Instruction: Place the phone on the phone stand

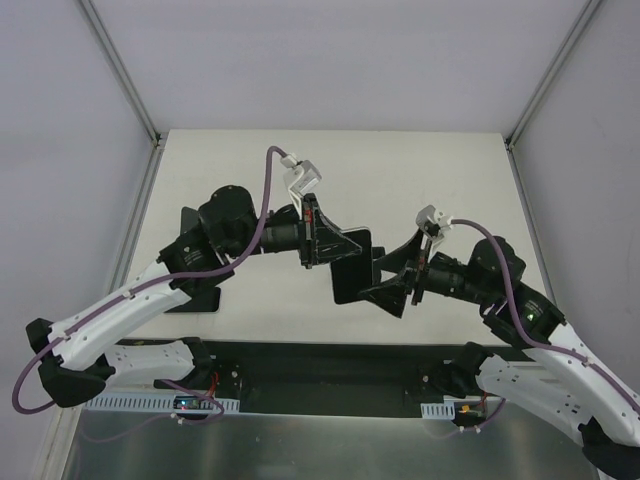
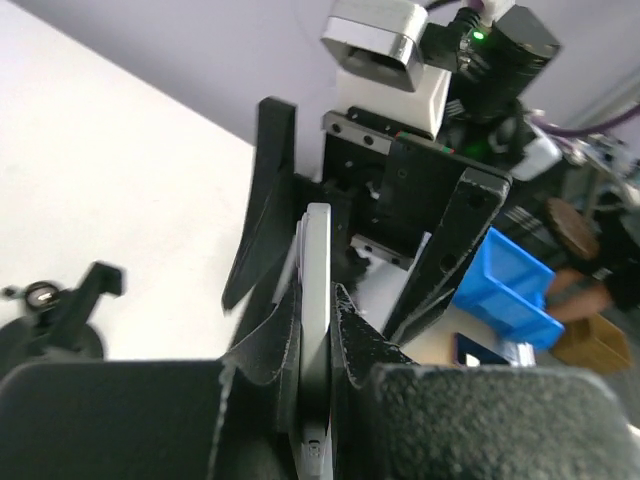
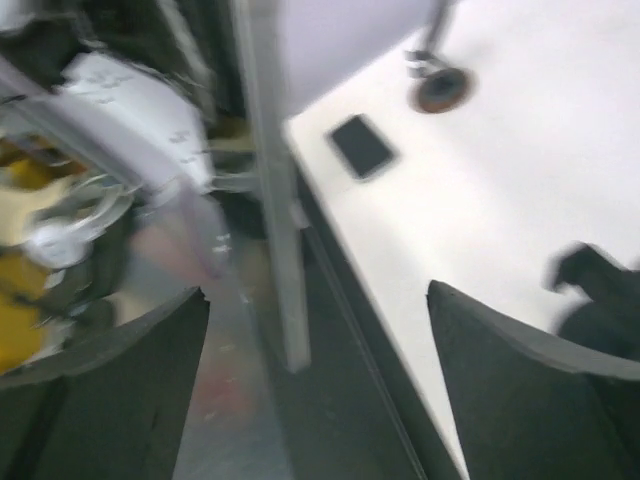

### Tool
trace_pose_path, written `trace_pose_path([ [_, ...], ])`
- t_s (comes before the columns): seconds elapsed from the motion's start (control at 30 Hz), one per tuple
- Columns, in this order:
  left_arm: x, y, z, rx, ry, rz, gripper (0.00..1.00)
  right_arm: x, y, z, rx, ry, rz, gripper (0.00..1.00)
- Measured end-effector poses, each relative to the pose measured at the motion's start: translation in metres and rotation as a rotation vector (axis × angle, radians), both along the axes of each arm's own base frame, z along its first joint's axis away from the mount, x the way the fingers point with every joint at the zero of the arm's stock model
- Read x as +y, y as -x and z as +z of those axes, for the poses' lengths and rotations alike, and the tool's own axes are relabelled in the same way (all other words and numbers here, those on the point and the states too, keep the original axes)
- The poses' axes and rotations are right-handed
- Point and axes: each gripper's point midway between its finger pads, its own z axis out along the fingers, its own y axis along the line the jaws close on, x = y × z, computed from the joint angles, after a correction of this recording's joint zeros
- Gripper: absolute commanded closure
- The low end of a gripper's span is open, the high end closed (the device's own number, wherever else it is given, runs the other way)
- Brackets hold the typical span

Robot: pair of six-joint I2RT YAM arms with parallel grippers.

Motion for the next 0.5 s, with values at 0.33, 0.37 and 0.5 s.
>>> trace_pose_path([
  [0.33, 0.048, -0.027, -0.005, -0.114, -0.037, 0.288, 1.00, -0.053, -0.065, -0.076, 0.096, 0.334, -0.476, 0.47],
  [0.37, 0.051, -0.030, -0.009, -0.112, -0.046, 0.311, 1.00, -0.056, -0.070, -0.083, 0.105, 0.359, -0.506, 0.51],
  [0.5, 0.054, -0.039, -0.024, -0.099, -0.080, 0.365, 1.00, -0.063, -0.083, -0.116, 0.137, 0.445, -0.585, 0.53],
])
